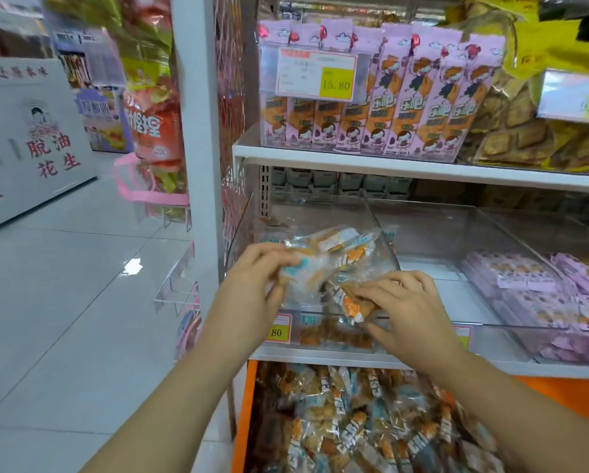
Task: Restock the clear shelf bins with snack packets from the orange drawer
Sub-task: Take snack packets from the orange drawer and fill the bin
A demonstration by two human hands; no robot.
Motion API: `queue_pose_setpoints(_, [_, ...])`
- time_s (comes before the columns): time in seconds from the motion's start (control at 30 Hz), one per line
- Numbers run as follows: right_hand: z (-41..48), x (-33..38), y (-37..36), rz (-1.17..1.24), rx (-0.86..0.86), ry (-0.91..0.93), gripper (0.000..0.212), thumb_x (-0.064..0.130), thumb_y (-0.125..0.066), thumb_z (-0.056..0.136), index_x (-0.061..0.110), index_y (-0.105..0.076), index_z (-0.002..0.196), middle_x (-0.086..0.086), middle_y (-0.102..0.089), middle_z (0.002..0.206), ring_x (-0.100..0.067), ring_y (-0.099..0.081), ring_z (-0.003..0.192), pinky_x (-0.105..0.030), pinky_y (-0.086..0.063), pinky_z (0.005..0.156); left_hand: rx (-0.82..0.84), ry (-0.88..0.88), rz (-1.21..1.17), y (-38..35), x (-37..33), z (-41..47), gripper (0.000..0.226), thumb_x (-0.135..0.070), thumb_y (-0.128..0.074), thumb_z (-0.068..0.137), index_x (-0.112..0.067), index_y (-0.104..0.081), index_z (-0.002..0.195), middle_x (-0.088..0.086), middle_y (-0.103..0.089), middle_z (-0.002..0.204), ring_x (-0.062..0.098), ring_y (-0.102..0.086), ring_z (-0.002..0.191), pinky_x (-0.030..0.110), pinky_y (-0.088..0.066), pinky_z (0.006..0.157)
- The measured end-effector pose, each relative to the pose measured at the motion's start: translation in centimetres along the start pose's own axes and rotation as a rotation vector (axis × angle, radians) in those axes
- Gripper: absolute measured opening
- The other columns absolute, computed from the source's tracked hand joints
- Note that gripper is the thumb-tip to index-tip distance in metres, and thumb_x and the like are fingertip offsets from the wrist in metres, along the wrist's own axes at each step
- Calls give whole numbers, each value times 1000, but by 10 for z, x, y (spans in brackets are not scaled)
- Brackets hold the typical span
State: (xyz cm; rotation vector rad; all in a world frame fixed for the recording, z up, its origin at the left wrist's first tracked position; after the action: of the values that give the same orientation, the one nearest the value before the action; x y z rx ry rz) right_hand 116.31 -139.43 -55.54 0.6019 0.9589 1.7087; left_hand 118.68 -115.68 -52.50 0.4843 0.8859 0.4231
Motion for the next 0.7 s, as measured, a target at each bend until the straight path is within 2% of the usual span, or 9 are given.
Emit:
queue_pose_setpoints(0.1, [-8,-2,2,19,-76,18,46,21,-88,60,27,-73,103,14,-69,102,-14,-48,88,-31,-33,77,327,-108,248,-19,8,-7,46,-2,-55,87,-30,-63,123,-3,-39,139,13,-43,126,18,-34,106])
queue_pose_setpoints(0.2, [-12,-1,5,-11,-124,22,48,14,-89,58,27,-73,101,8,-68,107,-17,-45,87,-32,-36,70,570,-15,337,-22,13,-11,63,-27,-53,84,-42,-36,143,-12,-13,154,15,-23,140,32,-28,114])
queue_pose_setpoints(0.27, [-14,0,8,-31,-152,4,47,11,-88,58,26,-74,100,0,-66,113,-22,-44,91,-35,-37,72,626,105,263,-16,13,-10,65,-48,-45,77,-51,-34,140,-22,0,156,14,-17,144,40,-23,116])
queue_pose_setpoints(0.37, [-17,-4,15,-17,-238,-30,41,6,-84,64,25,-75,99,-9,-59,124,-30,-44,100,-36,-34,85,579,210,75,-14,9,-8,38,-51,-45,92,-51,-49,129,-22,-1,157,8,-18,143,42,-24,116])
queue_pose_setpoints(0.47, [-21,-7,22,24,-318,-25,30,12,-64,81,32,-72,101,-14,-41,139,-37,-39,116,-33,-27,102,447,163,107,-18,7,-8,28,-33,-54,94,-48,-56,117,-14,-20,151,7,-52,118,34,-40,104])
queue_pose_setpoints(0.53, [-19,-5,28,98,-319,-78,37,4,-64,83,33,-71,103,-18,-33,145,-35,-36,122,-25,-22,103,391,155,124,-21,6,-8,38,-25,-62,89,-47,-50,118,-11,-32,141,9,-59,92,34,-46,95])
queue_pose_setpoints(0.57, [-18,-2,32,166,-317,-123,41,-4,-68,80,30,-72,103,-21,-31,147,-30,-36,125,-18,-21,102,358,141,126,-22,5,-8,50,-23,-64,87,-47,-43,125,-9,-37,136,10,-57,87,34,-48,92])
queue_pose_setpoints(0.63, [-13,4,41,359,-308,-240,46,-9,-69,76,29,-70,102,-17,-26,151,-8,-33,131,-3,-23,98,279,143,113,-22,1,-8,75,-22,-67,86,-47,-23,141,-13,-39,128,9,-54,92,30,-49,85])
queue_pose_setpoints(0.7, [-8,15,48,556,-284,-346,54,-8,-67,80,43,-64,99,6,-20,152,1,-35,130,0,-27,98,156,186,-25,-20,-6,-6,79,-24,-70,84,-44,-21,143,-16,-43,127,6,-53,102,28,-46,86])
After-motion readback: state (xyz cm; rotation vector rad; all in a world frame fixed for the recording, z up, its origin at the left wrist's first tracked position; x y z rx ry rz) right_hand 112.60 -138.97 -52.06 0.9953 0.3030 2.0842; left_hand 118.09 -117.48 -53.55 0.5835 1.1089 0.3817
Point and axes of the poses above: each hand's wrist, its own z-axis towards the middle knuckle, its own y-axis out of the back of the hand, x = y × z, the point moved 1 cm from there along z, towards the middle knuckle
